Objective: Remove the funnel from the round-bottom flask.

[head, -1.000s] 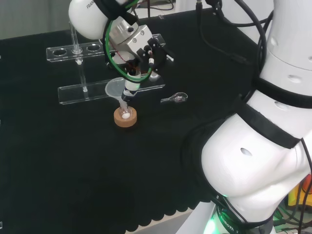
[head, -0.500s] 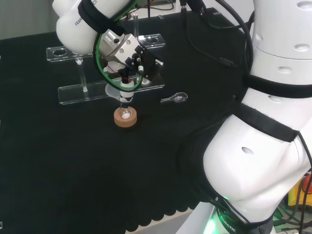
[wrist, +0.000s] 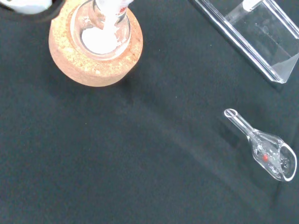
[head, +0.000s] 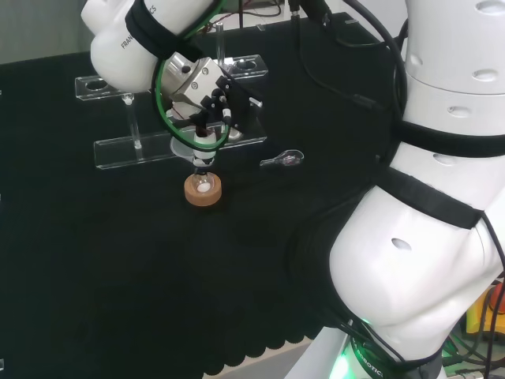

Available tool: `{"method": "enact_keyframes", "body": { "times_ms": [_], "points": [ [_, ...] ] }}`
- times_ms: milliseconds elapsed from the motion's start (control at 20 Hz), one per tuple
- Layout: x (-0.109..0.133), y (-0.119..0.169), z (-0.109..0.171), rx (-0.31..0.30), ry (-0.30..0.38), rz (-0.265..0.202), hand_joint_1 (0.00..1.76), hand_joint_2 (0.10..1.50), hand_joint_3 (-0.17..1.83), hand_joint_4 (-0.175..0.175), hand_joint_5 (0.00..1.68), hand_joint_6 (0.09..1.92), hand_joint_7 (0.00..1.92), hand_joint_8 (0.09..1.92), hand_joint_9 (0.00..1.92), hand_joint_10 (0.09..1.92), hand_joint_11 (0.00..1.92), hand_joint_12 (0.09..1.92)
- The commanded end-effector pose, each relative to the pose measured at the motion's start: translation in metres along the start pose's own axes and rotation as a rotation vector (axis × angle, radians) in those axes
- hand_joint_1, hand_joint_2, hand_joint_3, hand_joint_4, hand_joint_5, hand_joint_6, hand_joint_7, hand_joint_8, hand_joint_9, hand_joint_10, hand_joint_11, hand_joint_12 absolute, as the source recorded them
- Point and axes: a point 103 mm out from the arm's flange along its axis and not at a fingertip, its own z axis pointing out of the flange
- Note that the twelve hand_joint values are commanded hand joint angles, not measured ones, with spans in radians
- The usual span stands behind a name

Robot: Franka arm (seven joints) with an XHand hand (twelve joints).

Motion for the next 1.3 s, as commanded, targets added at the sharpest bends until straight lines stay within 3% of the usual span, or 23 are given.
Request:
{"method": "enact_keyframes", "body": {
  "times_ms": [50,250,500,800,900,1000,1100,1200,1300],
  "points": [
    [0.002,0.003,0.002,-0.014,-0.010,0.004,0.70,0.62,0.41,-0.050,0.19,0.09,0.16,0.68,0.66,0.09,0.33,1.34],
    [0.002,0.003,0.002,-0.020,-0.017,0.008,0.73,0.62,0.45,-0.052,0.26,0.09,0.25,0.68,0.69,0.12,0.34,1.33],
    [0.000,0.005,-0.003,-0.049,-0.028,0.027,0.76,0.63,0.52,-0.051,0.40,0.09,0.35,0.69,0.61,0.47,0.37,1.33],
    [-0.001,0.004,-0.005,-0.076,-0.043,0.051,0.77,0.72,0.57,-0.038,0.57,0.10,0.42,0.70,0.64,0.54,0.41,1.30],
    [-0.001,0.004,-0.006,-0.078,-0.044,0.054,0.77,0.74,0.57,-0.029,0.61,0.23,0.44,0.68,0.66,0.54,0.42,1.29],
    [-0.008,0.005,-0.006,-0.081,-0.055,0.062,0.78,0.74,0.58,-0.020,0.58,0.52,0.46,0.67,0.67,0.54,0.44,1.28],
    [-0.006,0.002,-0.004,-0.082,-0.032,0.053,0.80,0.72,0.58,-0.029,0.48,0.63,0.45,0.67,0.67,0.54,0.44,1.28],
    [-0.007,0.001,-0.003,-0.084,-0.017,0.044,0.80,0.67,0.61,-0.047,0.35,0.53,0.40,0.68,0.64,0.55,0.42,1.29],
    [-0.008,0.001,-0.003,-0.079,0.000,0.033,0.78,0.63,0.63,-0.059,0.23,0.30,0.30,0.71,0.56,0.60,0.39,1.31]
  ]
}}
